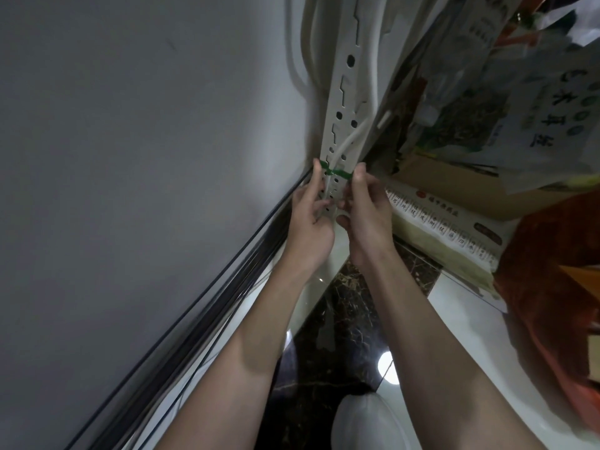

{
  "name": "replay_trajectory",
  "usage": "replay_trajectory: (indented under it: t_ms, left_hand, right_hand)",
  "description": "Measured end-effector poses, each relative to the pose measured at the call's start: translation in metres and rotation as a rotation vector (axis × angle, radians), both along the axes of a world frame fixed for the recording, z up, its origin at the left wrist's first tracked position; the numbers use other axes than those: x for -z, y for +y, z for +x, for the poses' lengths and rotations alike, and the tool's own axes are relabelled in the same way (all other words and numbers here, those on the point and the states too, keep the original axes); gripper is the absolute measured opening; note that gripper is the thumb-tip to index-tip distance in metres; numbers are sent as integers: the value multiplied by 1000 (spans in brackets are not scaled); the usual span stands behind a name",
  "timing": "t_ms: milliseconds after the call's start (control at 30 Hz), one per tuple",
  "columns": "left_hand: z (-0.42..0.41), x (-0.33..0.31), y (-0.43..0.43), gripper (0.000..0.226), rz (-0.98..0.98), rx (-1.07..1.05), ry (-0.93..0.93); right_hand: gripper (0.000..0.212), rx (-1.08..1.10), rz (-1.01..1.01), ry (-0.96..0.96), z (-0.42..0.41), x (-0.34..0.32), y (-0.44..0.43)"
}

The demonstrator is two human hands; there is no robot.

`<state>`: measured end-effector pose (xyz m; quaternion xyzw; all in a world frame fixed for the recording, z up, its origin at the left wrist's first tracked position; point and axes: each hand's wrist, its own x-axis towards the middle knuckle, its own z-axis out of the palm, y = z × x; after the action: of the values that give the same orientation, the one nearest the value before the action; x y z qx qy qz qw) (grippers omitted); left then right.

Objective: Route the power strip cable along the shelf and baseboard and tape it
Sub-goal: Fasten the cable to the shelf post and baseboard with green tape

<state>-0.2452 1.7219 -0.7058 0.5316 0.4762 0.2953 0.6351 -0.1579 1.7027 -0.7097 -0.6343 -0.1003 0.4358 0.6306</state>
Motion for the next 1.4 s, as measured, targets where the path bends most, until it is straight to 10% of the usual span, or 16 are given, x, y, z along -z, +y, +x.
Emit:
replay_trajectory:
  t_ms: [400, 700, 1400]
  left_hand:
    - [7, 10, -10, 47, 297, -224, 149]
    - [13, 21, 10, 12, 656, -401, 169]
    - [16, 23, 17, 6, 826, -393, 237]
  right_hand:
    - [38, 21, -90, -50, 4, -6, -1]
    - [14, -88, -61, -712, 24, -8, -10]
    - [25, -49, 34, -567, 21, -6, -11]
